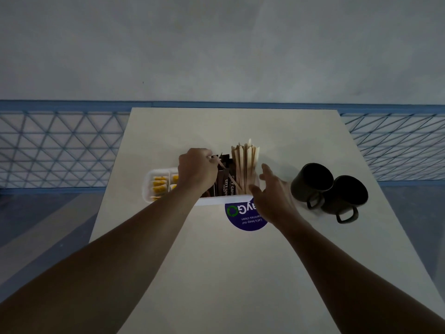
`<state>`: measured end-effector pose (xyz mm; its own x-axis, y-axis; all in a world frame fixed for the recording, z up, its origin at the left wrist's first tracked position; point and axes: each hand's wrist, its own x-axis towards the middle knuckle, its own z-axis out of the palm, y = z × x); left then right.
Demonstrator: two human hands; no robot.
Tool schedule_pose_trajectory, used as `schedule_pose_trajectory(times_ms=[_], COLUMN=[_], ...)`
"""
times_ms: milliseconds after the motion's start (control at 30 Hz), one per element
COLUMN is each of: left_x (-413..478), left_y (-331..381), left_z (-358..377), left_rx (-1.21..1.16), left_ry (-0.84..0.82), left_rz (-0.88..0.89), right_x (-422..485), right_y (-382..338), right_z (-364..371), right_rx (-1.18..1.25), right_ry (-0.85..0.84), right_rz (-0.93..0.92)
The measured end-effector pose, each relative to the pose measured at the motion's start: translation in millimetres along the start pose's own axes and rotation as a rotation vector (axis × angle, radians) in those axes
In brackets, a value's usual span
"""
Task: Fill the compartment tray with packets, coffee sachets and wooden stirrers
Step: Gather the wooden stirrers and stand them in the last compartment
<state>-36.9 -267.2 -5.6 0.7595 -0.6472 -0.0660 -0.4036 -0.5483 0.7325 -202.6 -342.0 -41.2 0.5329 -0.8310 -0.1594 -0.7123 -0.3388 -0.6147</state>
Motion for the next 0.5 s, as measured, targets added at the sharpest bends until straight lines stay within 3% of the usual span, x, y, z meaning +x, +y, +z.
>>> schedule_pose_trajectory(times_ms=[500], left_x=[-0.8], left_y=[27.9], left_z=[27.5], left_rx=[0.016], left_ry=[-0.076], left_rz=[0.295], right_x=[7.6], right_y=[-1.3], right_z=[-1.8], right_rx=[-0.103], right_ry=[0.010], right_rz=[-0.117])
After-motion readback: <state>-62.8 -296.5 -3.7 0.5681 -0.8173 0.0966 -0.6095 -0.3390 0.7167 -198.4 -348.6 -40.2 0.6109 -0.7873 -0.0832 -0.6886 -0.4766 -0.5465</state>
